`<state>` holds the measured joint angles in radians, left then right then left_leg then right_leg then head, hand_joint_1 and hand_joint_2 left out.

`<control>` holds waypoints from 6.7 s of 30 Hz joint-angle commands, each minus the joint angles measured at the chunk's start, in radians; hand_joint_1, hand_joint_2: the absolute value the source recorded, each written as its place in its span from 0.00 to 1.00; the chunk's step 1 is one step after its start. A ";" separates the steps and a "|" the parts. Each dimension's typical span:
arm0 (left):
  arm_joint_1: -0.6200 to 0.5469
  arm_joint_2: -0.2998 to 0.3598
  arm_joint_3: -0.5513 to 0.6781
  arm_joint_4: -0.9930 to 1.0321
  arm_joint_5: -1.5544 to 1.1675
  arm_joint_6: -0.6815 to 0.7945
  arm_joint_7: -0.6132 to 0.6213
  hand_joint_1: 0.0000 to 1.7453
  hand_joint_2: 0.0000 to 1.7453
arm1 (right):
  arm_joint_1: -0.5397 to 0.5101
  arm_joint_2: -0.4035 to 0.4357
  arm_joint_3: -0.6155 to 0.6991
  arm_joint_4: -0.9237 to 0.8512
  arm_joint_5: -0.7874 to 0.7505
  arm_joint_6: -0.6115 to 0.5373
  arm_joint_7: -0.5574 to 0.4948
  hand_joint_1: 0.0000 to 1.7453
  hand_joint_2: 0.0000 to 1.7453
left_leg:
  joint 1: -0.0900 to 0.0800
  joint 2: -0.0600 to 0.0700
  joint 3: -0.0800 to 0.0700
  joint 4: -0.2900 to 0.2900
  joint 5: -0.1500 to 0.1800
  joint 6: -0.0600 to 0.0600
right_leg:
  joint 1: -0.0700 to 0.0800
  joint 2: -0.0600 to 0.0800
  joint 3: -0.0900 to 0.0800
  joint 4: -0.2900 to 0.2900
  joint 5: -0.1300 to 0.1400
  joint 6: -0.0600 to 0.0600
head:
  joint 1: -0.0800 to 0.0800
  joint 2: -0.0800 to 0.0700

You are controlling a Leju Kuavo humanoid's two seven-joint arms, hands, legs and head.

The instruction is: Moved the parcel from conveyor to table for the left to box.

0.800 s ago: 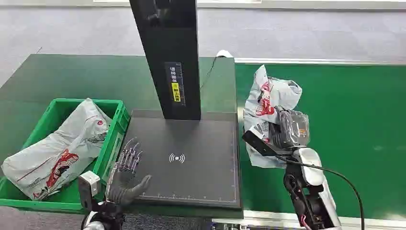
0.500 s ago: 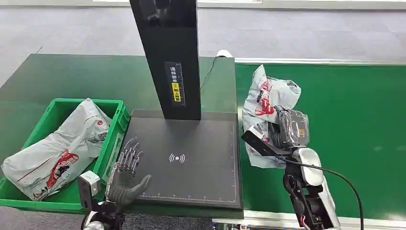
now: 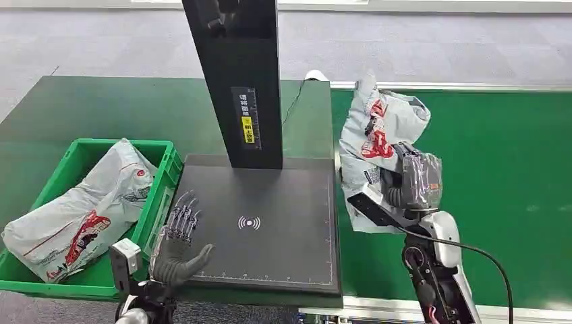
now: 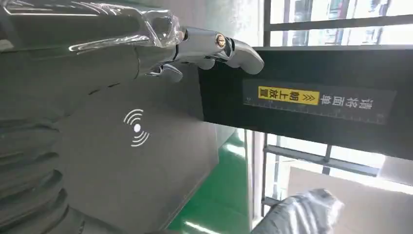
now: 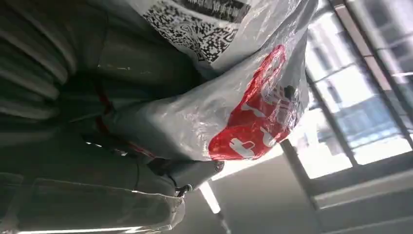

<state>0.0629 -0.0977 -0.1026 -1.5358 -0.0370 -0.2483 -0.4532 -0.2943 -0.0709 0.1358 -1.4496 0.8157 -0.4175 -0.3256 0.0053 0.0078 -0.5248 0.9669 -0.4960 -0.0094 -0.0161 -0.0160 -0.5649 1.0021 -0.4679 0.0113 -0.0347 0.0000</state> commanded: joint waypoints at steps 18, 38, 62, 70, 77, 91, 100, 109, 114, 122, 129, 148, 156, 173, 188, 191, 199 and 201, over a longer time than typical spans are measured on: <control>-0.090 0.018 0.004 0.078 0.034 0.045 -0.053 0.00 1.00 | -0.202 -0.068 0.629 0.244 -0.263 0.791 -0.158 1.00 1.00 | 0.001 0.001 -0.003 0.000 0.002 0.000 | 0.001 0.002 -0.003 0.000 0.001 -0.001 | 0.000 0.000; -0.056 0.005 0.018 0.043 0.009 0.058 -0.064 0.00 1.00 | -0.187 0.003 0.472 0.209 -0.323 0.626 -0.139 0.00 1.00 | 0.001 0.001 -0.004 0.000 0.002 0.000 | 0.001 0.002 -0.004 0.001 0.001 -0.001 | 0.000 0.000; 0.024 0.053 -0.099 -0.039 -0.138 0.008 -0.127 0.00 1.00 | -0.092 0.028 0.268 0.159 -0.444 0.429 -0.155 0.00 1.00 | 0.001 -0.001 -0.004 0.000 0.001 0.000 | 0.001 0.001 -0.003 -0.001 0.001 -0.001 | 0.000 0.000; 0.005 0.070 -0.224 -0.013 -0.337 0.031 -0.128 0.00 1.00 | -0.091 0.020 0.281 0.179 -0.501 0.490 -0.117 0.00 1.00 | 0.001 -0.001 -0.004 0.000 0.002 0.000 | 0.001 0.001 -0.003 -0.001 0.002 -0.001 | 0.000 0.000; -0.087 0.048 -0.318 0.106 -0.373 0.052 -0.120 0.00 1.00 | -0.101 -0.021 0.371 0.217 -0.413 0.617 -0.085 0.00 1.00 | 0.001 -0.003 -0.003 -0.001 0.002 0.000 | 0.001 -0.001 -0.002 -0.001 0.001 -0.001 | 0.000 0.000; -0.237 0.024 -0.499 0.249 -0.710 0.235 0.112 0.00 1.00 | -0.118 -0.043 0.445 0.270 -0.341 0.667 -0.088 0.00 1.00 | 0.002 -0.003 -0.004 0.000 0.003 0.000 | 0.002 -0.001 -0.002 -0.002 0.002 -0.001 | 0.000 0.000; -0.327 -0.025 -0.551 0.390 -0.826 0.235 0.254 0.00 1.00 | -0.112 -0.012 0.432 0.295 -0.322 0.648 -0.095 0.00 1.00 | 0.001 -0.001 -0.003 0.000 0.001 0.000 | 0.001 0.001 -0.002 -0.001 0.002 -0.001 | 0.000 0.000; -0.397 -0.038 -0.603 0.563 -0.923 0.136 0.340 0.13 1.00 | -0.090 0.004 0.384 0.253 -0.318 0.615 -0.081 0.00 1.00 | 0.000 -0.001 -0.002 0.000 0.001 0.000 | 0.000 0.000 -0.002 -0.001 0.001 -0.001 | 0.000 0.000; -0.399 -0.037 -0.598 0.558 -0.923 0.136 0.340 0.13 1.00 | -0.092 0.003 0.382 0.250 -0.319 0.614 -0.081 0.00 1.00 | 0.000 0.001 -0.003 0.000 0.001 0.000 | 0.000 0.002 -0.002 -0.001 0.002 -0.001 | 0.000 0.000; -0.399 -0.037 -0.598 0.558 -0.923 0.136 0.340 0.13 1.00 | -0.092 0.003 0.382 0.250 -0.319 0.614 -0.081 0.00 1.00 | 0.000 0.000 -0.003 0.000 0.001 0.000 | 0.000 0.002 -0.002 0.000 0.002 0.000 | 0.000 0.000; -0.398 -0.050 -0.581 0.539 -0.938 0.127 0.327 0.91 1.00 | -0.024 0.058 0.221 0.028 -0.461 0.426 -0.224 0.00 1.00 | 0.000 0.001 -0.004 0.000 0.001 0.000 | 0.000 0.003 -0.004 0.001 0.002 -0.001 | -0.001 0.000; -0.398 -0.052 -0.570 0.532 -0.921 0.140 0.315 1.00 1.00 | 0.040 0.077 0.184 -0.054 -0.470 0.293 -0.284 0.00 1.00 | 0.000 0.002 -0.007 -0.001 0.001 0.000 | -0.001 0.004 -0.004 0.000 0.003 -0.001 | 0.000 0.000; -0.386 -0.045 -0.557 0.546 -0.940 0.147 0.360 0.99 1.00 | 0.072 0.059 0.225 -0.277 -0.633 -0.100 -0.373 0.00 1.00 | -0.002 0.002 -0.007 0.000 0.001 0.001 | -0.002 0.003 -0.006 0.002 0.003 -0.001 | 0.000 0.000; -0.292 -0.023 -0.397 0.292 -0.722 0.366 0.279 0.00 1.00 | 0.142 0.014 0.241 -0.298 -0.664 -0.135 -0.373 0.00 1.00 | 0.003 0.000 -0.005 0.002 0.001 0.000 | 0.003 0.002 -0.004 0.000 0.002 -0.002 | -0.002 0.000; -0.302 -0.008 -0.411 0.336 -0.712 0.364 0.302 0.00 1.00 | 0.118 0.007 0.243 -0.258 -0.682 -0.112 -0.373 0.00 1.00 | 0.000 0.000 -0.006 0.001 0.002 0.001 | 0.000 0.000 -0.005 0.000 0.002 0.000 | -0.002 0.000; -0.297 -0.004 -0.403 0.346 -0.692 0.417 0.261 0.00 1.00 | 0.123 -0.002 0.242 -0.269 -0.700 -0.113 -0.373 0.00 1.00 | 0.000 0.000 -0.005 0.000 0.002 0.001 | 0.000 0.001 -0.004 -0.001 0.003 0.000 | -0.001 0.000; -0.294 0.043 -0.460 0.315 -0.705 0.349 0.230 0.00 1.00 | 0.115 -0.017 0.259 -0.272 -0.717 -0.107 -0.373 0.00 1.00 | 0.000 0.000 -0.005 0.000 0.002 0.001 | 0.000 0.001 -0.004 -0.001 0.002 0.000 | -0.001 0.000; -0.313 0.108 -0.573 0.284 -0.719 0.133 0.157 0.00 1.00 | 0.086 -0.019 0.264 -0.244 -0.734 -0.085 -0.373 0.00 1.00 | 0.000 -0.001 -0.005 0.000 0.002 0.001 | 0.000 0.001 -0.004 -0.001 0.002 0.000 | -0.001 0.000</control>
<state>-0.2259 -0.1072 -0.5115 -1.2474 -0.7355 0.1287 -0.2075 -0.1415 -0.0641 0.3658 -1.7540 0.1095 -0.5287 -0.7004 0.0045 0.0059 -0.5311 0.9682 -0.4938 -0.0079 -0.0166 -0.0187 -0.5695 1.0025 -0.4666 0.0120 -0.0359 0.0000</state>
